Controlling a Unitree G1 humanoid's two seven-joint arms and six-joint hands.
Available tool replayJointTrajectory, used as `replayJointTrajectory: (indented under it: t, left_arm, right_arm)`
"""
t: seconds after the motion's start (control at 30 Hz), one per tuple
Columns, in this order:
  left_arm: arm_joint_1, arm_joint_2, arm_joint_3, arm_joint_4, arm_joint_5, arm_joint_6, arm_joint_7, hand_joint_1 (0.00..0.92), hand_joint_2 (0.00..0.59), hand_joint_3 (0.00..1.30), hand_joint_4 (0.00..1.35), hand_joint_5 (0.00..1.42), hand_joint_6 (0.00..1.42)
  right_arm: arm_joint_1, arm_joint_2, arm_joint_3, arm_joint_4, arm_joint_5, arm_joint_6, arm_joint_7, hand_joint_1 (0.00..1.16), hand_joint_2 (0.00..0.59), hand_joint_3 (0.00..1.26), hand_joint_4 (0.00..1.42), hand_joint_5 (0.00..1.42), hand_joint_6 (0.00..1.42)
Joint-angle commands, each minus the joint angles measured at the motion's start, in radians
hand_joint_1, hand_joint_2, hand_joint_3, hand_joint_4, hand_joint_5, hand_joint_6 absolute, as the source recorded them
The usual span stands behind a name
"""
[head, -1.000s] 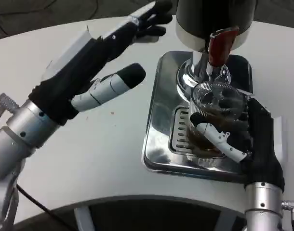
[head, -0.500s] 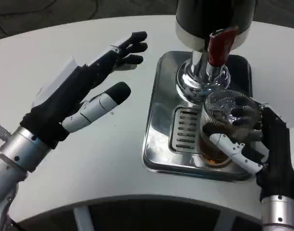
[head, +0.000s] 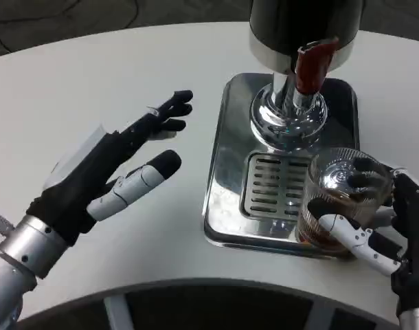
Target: Grasp the cup under the faucet to collect the drink, then remove the cup.
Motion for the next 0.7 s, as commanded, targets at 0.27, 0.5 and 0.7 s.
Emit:
replayJointTrajectory:
  t: [0.27, 0.5, 0.7]
  left_arm:
    - [0.084, 0.028, -0.036, -0.093, 0.120, 0.059, 0.019, 0.000, 0.129, 0.10, 0.09, 0.13, 0.14]
    - [0.107, 0.052, -0.041, -0.177, 0.181, 0.114, 0.013, 0.000, 0.130, 0.09, 0.07, 0.10, 0.13]
    - [0.128, 0.099, -0.049, -0.265, 0.233, 0.165, -0.004, 0.000, 0.128, 0.05, 0.00, 0.05, 0.09]
  right_arm:
    - [0.117, -0.007, 0.021, -0.186, -0.010, -0.065, 0.038, 0.79, 0.228, 0.83, 0.92, 1.02, 0.86]
    - [0.175, -0.018, 0.034, -0.256, -0.010, -0.082, 0.074, 0.80, 0.228, 0.84, 0.92, 1.04, 0.88]
    - [0.215, -0.018, 0.065, -0.300, -0.014, -0.082, 0.103, 0.80, 0.228, 0.84, 0.92, 1.05, 0.89]
